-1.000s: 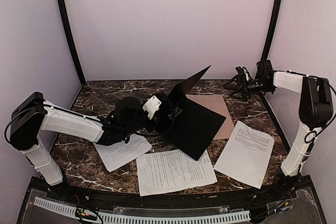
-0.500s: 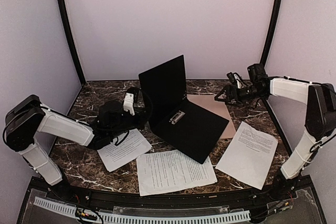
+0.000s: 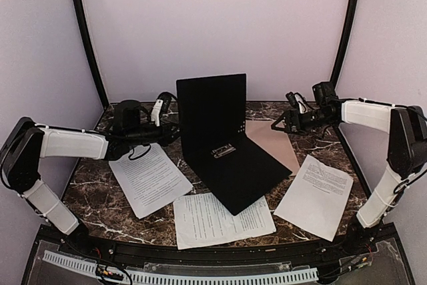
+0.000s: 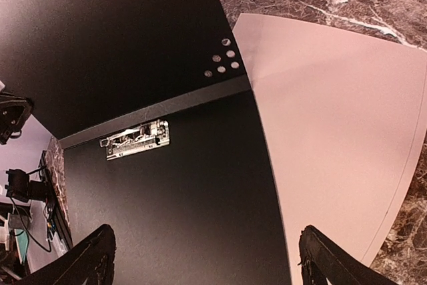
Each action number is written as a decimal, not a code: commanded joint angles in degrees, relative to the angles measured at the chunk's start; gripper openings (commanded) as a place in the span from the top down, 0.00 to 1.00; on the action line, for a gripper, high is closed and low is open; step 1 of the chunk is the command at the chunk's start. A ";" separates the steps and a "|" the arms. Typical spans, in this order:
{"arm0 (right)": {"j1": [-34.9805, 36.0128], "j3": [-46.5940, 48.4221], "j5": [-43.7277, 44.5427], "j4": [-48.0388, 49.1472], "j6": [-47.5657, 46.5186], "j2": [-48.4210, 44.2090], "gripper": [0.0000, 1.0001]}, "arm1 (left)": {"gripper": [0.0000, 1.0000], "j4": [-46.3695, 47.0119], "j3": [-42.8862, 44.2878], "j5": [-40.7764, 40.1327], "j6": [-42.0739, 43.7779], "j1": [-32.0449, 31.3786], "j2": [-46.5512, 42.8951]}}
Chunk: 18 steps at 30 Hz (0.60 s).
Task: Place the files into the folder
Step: Open the folder at the center of the board.
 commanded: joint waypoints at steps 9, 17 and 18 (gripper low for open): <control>2.85 -3.30 1.89 1.02 -1.56 -1.18 0.08 | 0.99 -16.12 14.60 21.09 5.67 4.55 12.52; 4.68 -4.59 4.07 1.28 -1.39 -0.91 0.09 | 0.99 -26.15 21.08 16.96 9.53 8.18 16.66; 4.94 -4.75 4.46 1.39 -1.38 -0.96 0.09 | 0.98 -27.87 22.39 16.88 10.28 8.86 17.16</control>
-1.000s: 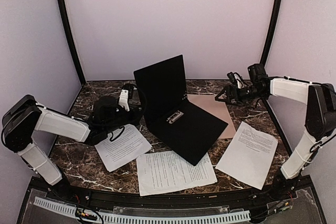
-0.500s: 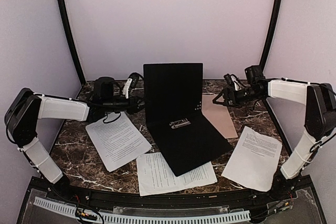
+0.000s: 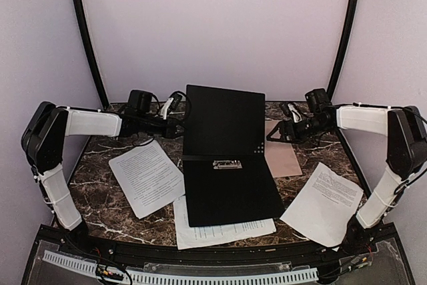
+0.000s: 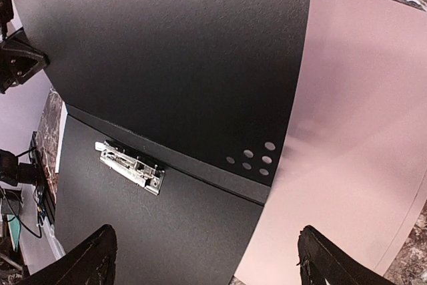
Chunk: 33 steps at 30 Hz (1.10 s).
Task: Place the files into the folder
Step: Open the folder at the center of the board, then open the spring clip on the folder.
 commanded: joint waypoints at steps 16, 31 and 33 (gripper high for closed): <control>12.44 -1.44 12.57 5.17 -3.23 0.38 0.11 | 0.02 -11.14 4.05 -28.36 1.69 4.23 -2.15; 17.93 12.51 11.45 2.54 -15.52 16.74 0.30 | 0.14 8.87 -11.79 -11.05 -16.73 -7.81 -4.42; 18.33 13.28 10.53 2.20 -17.81 18.03 0.29 | 0.14 11.10 -11.75 -9.83 -18.86 -8.18 -2.84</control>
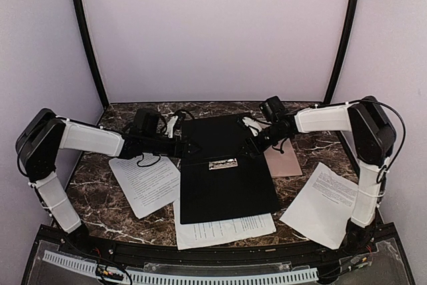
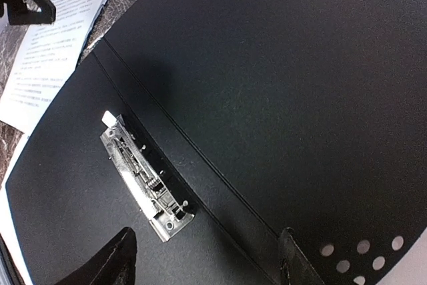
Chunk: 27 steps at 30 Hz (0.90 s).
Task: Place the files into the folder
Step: Open the spring clip on the folder.
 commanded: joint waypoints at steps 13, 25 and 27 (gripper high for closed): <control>7.09 7.05 7.01 -4.83 -13.51 9.68 0.41 | 0.22 8.07 -2.73 4.56 -9.88 -0.86 4.70; 11.54 0.51 16.00 -4.00 -13.08 7.10 0.50 | 0.24 1.21 -0.73 2.20 -8.28 -0.86 5.31; 12.13 -0.96 17.02 -3.24 -12.38 6.17 0.51 | 0.25 0.57 -0.63 2.74 -8.81 -0.86 5.88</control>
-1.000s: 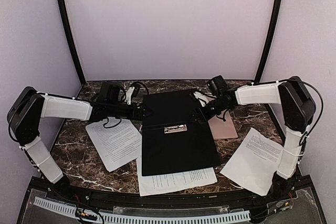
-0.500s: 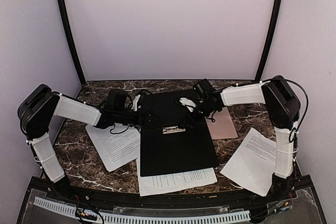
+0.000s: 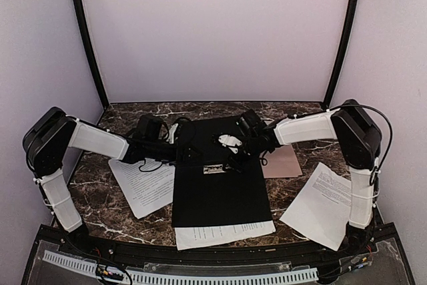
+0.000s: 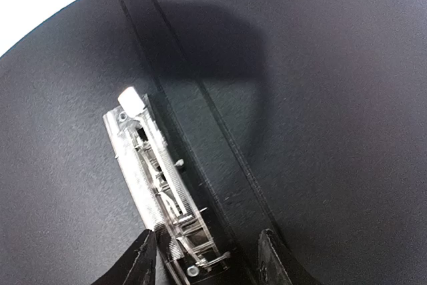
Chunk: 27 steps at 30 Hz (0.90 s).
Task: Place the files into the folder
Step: Open the spring clip on the folder.
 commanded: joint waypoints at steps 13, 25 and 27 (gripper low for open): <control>1.57 -7.02 5.32 -2.09 2.78 -1.74 0.52 | 0.50 -1.97 4.55 4.05 -2.61 -2.01 8.90; 1.57 -7.29 5.32 -1.94 3.46 -1.24 0.54 | 0.72 -1.36 7.09 5.61 -4.46 -2.16 12.93; 1.58 -7.29 5.41 -1.94 3.41 -1.17 0.54 | 0.74 -1.00 7.01 5.64 -4.87 -2.25 13.21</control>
